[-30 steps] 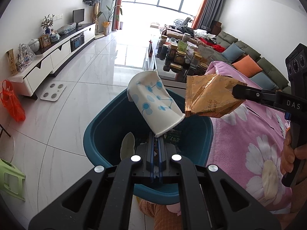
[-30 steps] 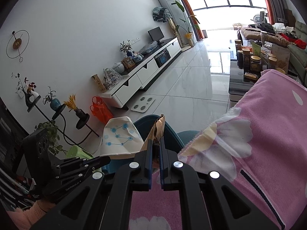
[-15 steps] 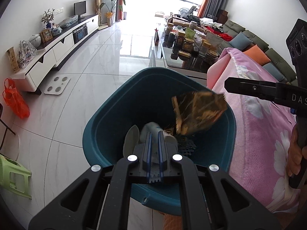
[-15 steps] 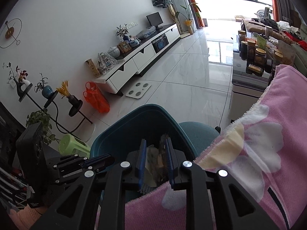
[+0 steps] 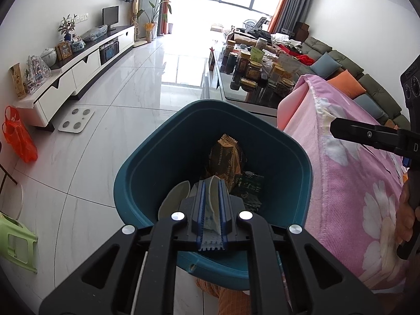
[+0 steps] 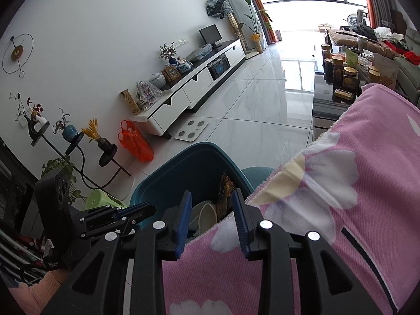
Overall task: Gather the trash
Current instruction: 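Move both tools back to the orange peels and clear plastic bag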
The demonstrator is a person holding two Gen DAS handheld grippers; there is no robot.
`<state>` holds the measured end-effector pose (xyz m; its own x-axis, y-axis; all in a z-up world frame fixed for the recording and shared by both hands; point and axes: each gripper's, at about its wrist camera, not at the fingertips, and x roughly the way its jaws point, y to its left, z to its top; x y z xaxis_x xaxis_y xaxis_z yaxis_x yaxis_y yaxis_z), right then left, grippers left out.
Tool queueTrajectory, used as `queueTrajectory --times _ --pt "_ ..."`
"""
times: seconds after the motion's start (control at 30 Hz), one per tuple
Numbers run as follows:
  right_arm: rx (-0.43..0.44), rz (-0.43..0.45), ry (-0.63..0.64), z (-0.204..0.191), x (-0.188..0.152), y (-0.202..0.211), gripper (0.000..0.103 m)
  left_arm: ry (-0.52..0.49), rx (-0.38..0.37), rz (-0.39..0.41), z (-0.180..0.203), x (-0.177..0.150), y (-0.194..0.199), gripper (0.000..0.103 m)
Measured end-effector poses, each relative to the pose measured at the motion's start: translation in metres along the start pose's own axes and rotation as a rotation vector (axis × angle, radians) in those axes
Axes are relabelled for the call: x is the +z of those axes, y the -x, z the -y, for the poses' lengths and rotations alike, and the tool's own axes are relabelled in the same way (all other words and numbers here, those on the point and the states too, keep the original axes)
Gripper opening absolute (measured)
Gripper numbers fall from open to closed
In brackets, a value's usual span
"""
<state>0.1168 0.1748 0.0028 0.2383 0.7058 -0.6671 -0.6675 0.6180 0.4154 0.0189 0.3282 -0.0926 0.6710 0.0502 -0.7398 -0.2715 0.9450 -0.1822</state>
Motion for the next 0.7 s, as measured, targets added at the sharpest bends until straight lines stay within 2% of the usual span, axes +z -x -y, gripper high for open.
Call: queueTrajectory --times 0.1,0.23,0.27,0.33,0.5,0.6,0.7 --pt "0.004 0.044 0.007 0.001 -0.005 0.023 0.037 -0.029 -0.020 0.044 0.009 -0.001 0.016 0.017" --pt "0.012 0.111 0.015 0.004 -0.017 0.061 0.049 -0.079 -0.059 0.101 0.034 -0.001 0.038 0.037" --pt "0.007 0.130 0.015 0.007 -0.021 0.071 0.054 -0.094 -0.069 0.110 0.041 -0.001 0.042 0.038" --pt "-0.008 0.165 0.010 0.012 -0.030 0.092 0.055 -0.125 -0.102 0.117 0.058 -0.002 0.048 0.042" --pt "-0.108 0.240 -0.030 0.033 -0.058 0.143 0.058 -0.212 -0.208 0.118 0.108 -0.008 0.053 0.050" --pt "-0.189 0.282 -0.079 0.052 -0.078 0.171 0.065 -0.257 -0.269 0.105 0.142 -0.014 0.052 0.056" --pt "-0.255 0.318 -0.152 0.076 -0.100 0.197 0.065 -0.310 -0.320 0.087 0.174 -0.020 0.048 0.056"
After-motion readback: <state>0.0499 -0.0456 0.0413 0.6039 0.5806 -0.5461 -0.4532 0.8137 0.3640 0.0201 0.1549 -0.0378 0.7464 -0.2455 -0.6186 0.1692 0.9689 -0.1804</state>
